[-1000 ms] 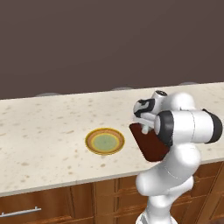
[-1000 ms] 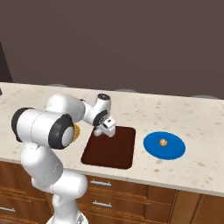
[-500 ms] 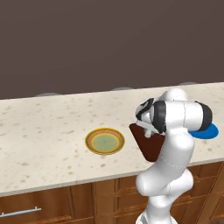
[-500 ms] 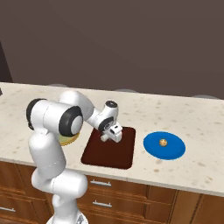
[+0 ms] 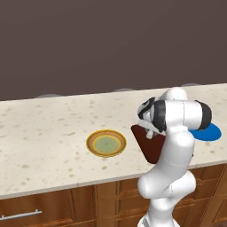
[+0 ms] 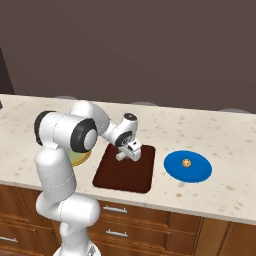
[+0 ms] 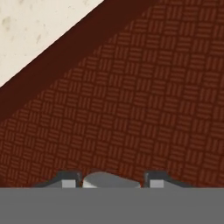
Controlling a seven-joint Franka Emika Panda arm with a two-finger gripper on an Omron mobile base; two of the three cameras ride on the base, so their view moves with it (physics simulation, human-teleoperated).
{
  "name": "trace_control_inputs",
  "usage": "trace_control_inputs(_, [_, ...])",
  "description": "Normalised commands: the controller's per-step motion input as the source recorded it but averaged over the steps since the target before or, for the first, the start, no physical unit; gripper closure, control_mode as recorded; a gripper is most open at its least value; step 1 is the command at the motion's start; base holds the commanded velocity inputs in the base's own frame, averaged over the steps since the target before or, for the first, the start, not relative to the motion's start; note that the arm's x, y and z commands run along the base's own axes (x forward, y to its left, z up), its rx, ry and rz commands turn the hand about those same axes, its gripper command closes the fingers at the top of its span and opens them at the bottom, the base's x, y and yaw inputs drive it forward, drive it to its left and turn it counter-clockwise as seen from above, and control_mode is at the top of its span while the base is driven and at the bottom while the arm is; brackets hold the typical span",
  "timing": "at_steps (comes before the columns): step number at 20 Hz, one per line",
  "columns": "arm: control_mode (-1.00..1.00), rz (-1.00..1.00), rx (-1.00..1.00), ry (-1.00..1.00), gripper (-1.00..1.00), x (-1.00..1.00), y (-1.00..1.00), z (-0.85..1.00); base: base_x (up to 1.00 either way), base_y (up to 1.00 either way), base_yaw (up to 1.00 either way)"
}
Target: Move the dessert items from the plates to the tray.
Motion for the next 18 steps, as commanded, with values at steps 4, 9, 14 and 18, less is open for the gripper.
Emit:
trace_control_inputs(4, [-1.00,0.00,0.00,0.00,-1.00,0.00,-0.20,0.01,0.00,0.00,0.00])
trace_control_inputs(9, [-1.00,0.00,0.00,0.00,-1.00,0.00,0.00,0.42,0.00,0.00,0.00])
trace_control_inputs(14, [-1.00,0.00,0.00,0.00,-1.00,-0.14,-0.04,0.73,0.00,0.00,0.00])
trace_control_inputs(18, [-1.00,0.00,0.00,0.00,-1.00,-0.21,-0.17,0.60,0.00,0.00,0.00])
